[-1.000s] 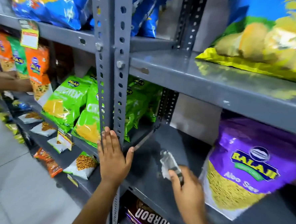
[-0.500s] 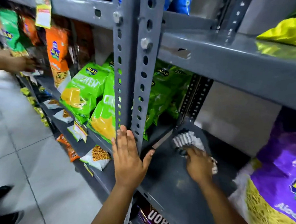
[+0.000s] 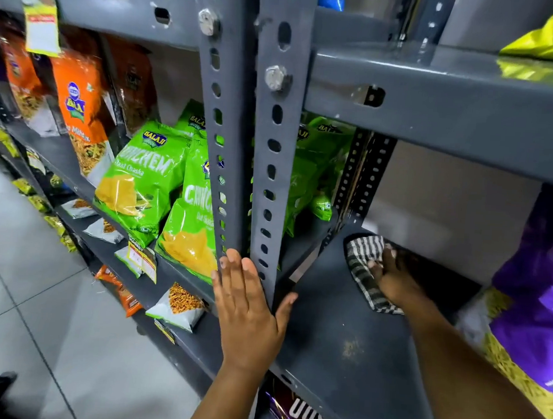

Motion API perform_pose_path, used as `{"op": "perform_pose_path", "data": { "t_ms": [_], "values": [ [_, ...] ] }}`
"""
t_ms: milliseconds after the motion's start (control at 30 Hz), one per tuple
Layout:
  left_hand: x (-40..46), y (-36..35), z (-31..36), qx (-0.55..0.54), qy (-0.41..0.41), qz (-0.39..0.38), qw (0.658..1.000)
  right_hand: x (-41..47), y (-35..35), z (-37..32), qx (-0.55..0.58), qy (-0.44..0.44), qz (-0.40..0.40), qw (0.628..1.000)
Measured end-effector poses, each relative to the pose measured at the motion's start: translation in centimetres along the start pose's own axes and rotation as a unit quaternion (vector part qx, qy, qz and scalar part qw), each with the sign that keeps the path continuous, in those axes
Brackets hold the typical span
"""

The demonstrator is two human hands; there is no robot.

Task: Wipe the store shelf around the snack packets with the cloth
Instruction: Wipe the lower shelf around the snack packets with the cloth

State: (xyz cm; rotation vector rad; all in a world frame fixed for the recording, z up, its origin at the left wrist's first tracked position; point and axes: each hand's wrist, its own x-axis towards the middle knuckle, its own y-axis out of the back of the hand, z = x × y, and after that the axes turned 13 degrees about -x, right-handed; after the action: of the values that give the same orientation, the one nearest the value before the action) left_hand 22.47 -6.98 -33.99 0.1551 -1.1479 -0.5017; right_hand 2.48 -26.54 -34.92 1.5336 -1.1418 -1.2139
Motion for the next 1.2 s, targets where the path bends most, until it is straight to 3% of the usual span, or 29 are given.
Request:
{"op": "perform_pose_path", "data": {
  "t_ms": [100,267,500,600,733,767,833,933,1033,1200],
  "values": [
    [-0.1,0.0,0.0,-0.009,-0.001,-0.004,1.0,-0.5,-1.1,-1.6,-0.151,0.1,0.034,0.983],
    [0.0,0.3,0.1,-0.004,-0.004,-0.017,1.0,-5.4,-3.4,-3.1,-0.165,0.254,0.097,0.948],
    [-0.1,-0.2,-0.2,-0.007,-0.003,-0.011,1.0,-7.7,-1.9,-5.2,-0.049,0.238,-0.009,0.97],
    [0.0,-0.2,-0.3,-0.01,-0.006,-0.009,1.0,-9.0,-3.7,-6.0,-0.095,0.259,0.078,0.958],
    [0.0,-0.2,-0.3,0.002,-0.003,-0.012,1.0,-6.7,-0.7,-5.6,0.185,0.231,0.062,0.953],
    [0.0,-0.3,-0.3,0.006,-0.001,-0.009,1.0,-5.4,0.7,-4.7,0.202,0.205,0.095,0.953],
    [-0.1,-0.3,-0.4,0.011,-0.001,-0.005,1.0,-3.4,2.2,-1.8,0.171,0.125,0.149,0.966],
    [-0.2,-0.5,-0.4,0.02,-0.015,0.003,1.0,-2.8,0.0,1.5,0.088,0.028,0.116,0.989],
    [-0.2,-0.5,-0.3,0.023,-0.016,0.009,1.0,-4.8,-2.1,0.3,-0.031,0.038,0.121,0.991],
    [0.1,-0.3,0.0,0.022,-0.009,0.0,1.0,-13.1,-4.1,-4.8,-0.024,0.135,0.162,0.977]
  ]
}}
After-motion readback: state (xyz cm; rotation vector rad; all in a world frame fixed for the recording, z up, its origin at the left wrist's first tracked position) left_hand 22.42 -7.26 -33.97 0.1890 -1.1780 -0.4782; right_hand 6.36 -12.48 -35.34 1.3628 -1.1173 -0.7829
